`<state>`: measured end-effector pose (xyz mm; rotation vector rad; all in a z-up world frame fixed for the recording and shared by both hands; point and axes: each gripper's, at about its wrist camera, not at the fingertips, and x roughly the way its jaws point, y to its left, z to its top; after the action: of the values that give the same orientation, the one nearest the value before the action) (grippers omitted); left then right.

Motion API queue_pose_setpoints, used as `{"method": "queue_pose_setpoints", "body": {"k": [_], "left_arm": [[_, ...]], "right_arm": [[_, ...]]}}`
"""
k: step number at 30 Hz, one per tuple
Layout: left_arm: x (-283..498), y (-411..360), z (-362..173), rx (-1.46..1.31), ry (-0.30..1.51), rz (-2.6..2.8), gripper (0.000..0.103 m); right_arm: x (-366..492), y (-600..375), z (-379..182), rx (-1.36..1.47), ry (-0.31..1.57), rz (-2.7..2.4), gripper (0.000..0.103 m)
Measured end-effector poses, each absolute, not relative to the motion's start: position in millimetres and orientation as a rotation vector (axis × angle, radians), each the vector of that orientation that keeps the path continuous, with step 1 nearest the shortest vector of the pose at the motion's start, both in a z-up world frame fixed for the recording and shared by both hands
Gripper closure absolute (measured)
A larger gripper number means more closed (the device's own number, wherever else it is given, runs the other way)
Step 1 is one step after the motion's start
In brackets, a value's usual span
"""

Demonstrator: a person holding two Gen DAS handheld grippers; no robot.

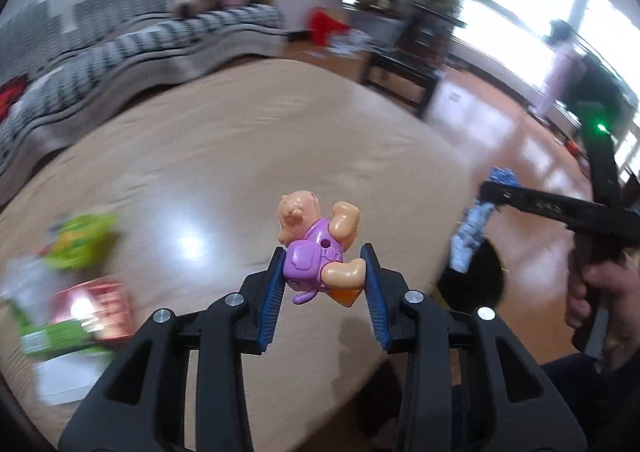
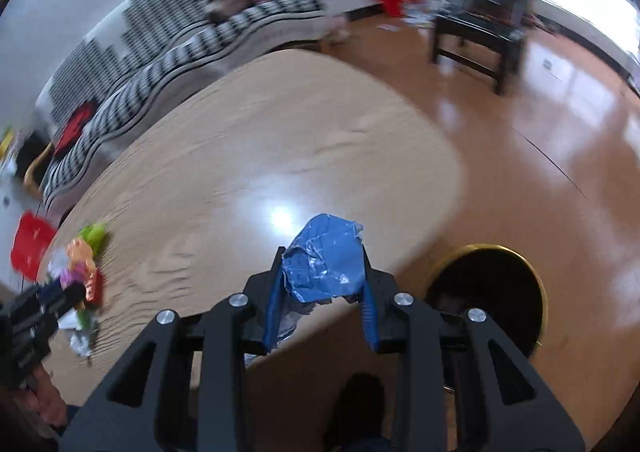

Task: Collect trash
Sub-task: 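Carry toy and blue wrapper to the bin and release both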

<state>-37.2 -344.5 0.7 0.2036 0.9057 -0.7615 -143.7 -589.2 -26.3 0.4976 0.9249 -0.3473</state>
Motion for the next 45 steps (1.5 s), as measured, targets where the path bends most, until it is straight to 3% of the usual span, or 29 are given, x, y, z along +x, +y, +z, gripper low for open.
{"method": "queue_pose_setpoints", "body": {"k": [13, 22, 32, 36, 37, 39, 41, 45], "left_arm": [[-133, -547, -90, 0.352, 1.042, -1.170, 0.066], [-126, -590, -136, 0.369, 1.120, -1.199, 0.066], [-127, -600, -145, 0.351, 1.153, -1.245, 0.066], [-126, -601, -148, 0.355, 1.170, -1.240, 0.065], [-126, -602, -148, 0.356, 1.172, -1.239, 0.063], [-123, -604, -147, 0.352, 1.165, -1.235, 0.047], [-121, -603, -143, 0.347, 1.143, -1.226, 0.037], [-118, -596, -137, 0.330, 1.131, -1.216, 0.035]], "right_arm": [[-255, -730, -97, 0.729, 0.989, -0.654, 0.070], [-268, -755, -114, 0.763, 1.008, -0.710, 0.069], [-255, -756, -121, 0.717, 1.041, -0.727, 0.069], [-252, -757, -122, 0.718, 1.042, -0.729, 0.064], [-252, -757, -121, 0.719, 1.039, -0.727, 0.062], [-254, -758, -119, 0.717, 1.027, -0.729, 0.047], [-255, -757, -115, 0.712, 1.011, -0.733, 0.041], [-253, -751, -110, 0.711, 0.997, -0.725, 0.040]]}}
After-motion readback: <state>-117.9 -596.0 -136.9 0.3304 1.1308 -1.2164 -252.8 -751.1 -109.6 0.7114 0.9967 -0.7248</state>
